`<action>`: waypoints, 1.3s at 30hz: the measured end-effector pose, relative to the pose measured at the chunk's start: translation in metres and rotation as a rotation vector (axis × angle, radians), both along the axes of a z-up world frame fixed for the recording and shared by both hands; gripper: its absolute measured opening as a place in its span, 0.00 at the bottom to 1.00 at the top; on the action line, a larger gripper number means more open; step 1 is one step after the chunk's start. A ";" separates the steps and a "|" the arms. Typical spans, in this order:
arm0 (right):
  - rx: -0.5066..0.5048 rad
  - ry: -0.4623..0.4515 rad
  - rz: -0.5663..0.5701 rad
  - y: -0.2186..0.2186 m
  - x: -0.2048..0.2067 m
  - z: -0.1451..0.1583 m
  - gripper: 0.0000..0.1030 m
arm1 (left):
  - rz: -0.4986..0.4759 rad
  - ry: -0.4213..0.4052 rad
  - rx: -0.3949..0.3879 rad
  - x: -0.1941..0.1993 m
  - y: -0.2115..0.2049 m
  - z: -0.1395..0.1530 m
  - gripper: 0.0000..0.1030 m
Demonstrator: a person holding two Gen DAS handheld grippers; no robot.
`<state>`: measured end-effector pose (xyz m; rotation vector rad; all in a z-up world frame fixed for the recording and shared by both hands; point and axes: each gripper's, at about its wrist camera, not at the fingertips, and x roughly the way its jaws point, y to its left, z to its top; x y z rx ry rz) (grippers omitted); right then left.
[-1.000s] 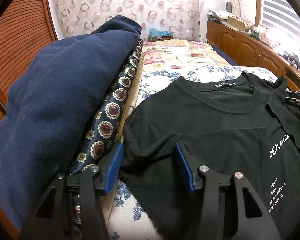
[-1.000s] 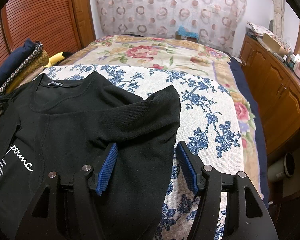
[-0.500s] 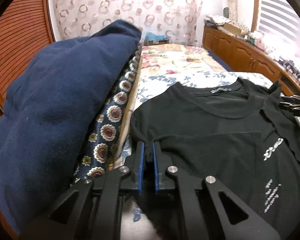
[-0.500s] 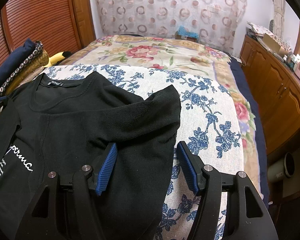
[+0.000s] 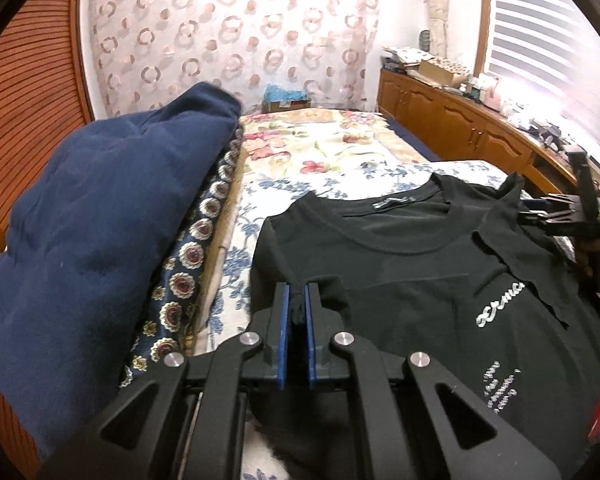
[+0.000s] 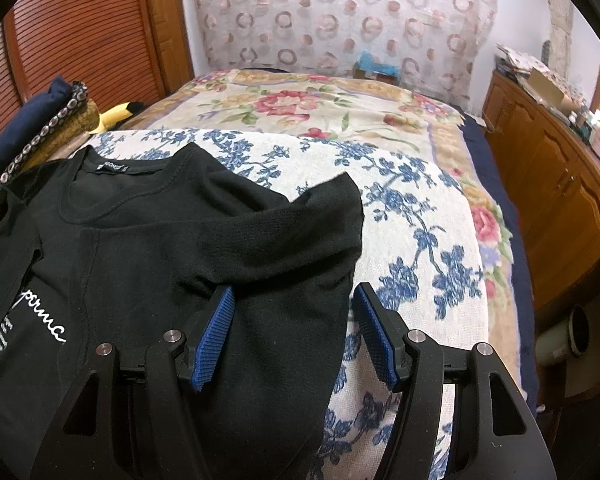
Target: Fold small clothes
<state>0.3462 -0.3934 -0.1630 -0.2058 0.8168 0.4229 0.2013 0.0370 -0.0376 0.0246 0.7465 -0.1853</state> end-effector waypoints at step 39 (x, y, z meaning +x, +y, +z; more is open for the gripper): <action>0.117 -0.123 0.064 -0.041 -0.255 0.043 0.06 | 0.038 -0.058 -0.107 -0.239 0.032 0.009 0.03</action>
